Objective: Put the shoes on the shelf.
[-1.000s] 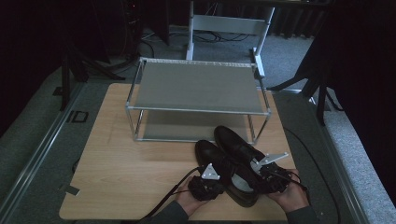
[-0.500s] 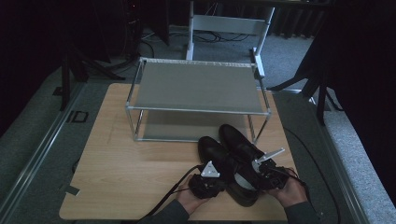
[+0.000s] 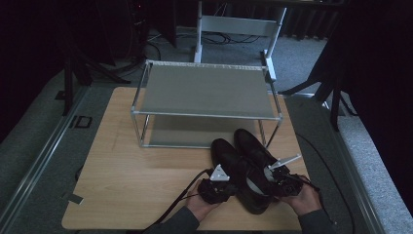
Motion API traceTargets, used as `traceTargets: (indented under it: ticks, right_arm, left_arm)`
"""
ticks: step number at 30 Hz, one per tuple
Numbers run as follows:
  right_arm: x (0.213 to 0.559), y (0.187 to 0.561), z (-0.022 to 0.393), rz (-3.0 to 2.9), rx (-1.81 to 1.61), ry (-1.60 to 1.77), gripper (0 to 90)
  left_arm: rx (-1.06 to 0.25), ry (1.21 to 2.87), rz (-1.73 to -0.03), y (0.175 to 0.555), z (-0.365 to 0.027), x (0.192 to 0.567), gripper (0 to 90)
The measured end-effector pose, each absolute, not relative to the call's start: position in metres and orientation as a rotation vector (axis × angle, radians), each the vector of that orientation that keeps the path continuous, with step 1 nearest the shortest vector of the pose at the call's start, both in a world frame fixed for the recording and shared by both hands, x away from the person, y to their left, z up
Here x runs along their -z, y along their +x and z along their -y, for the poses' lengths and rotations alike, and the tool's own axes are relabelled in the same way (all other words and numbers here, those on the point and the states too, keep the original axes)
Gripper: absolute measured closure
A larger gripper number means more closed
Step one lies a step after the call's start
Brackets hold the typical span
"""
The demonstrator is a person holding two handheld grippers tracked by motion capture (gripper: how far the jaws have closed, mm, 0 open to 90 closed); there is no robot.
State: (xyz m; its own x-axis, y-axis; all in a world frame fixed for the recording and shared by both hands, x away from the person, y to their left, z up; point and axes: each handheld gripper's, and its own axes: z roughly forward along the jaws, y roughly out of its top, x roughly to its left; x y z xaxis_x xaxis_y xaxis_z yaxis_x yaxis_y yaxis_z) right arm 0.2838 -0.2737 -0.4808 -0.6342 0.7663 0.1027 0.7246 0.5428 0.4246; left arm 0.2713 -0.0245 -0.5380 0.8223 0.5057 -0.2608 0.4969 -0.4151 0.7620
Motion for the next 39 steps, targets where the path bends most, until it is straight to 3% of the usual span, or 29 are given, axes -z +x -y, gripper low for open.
traceTargets:
  ticks: [5, 8, 13, 39]
  right_arm:
    - [0.479, 0.280, 0.271, -2.642, -0.684, 1.253, 79.0]
    - [0.475, 0.280, 0.272, -2.636, -0.702, 1.255, 79.3]
    - [0.471, 0.279, 0.268, -2.617, -0.719, 1.241, 79.6]
    - [0.460, 0.313, 0.222, -2.491, -0.828, 1.230, 79.7]
  left_arm:
    - [-0.010, 2.078, -0.747, 0.271, 0.026, 0.540, 78.9]
    - [-0.025, 2.054, -0.761, 0.269, 0.025, 0.540, 85.3]
    - [-0.043, 2.038, -0.778, 0.269, 0.022, 0.538, 87.7]
    - [-0.181, 1.931, -0.957, 0.299, -0.016, 0.522, 89.0]
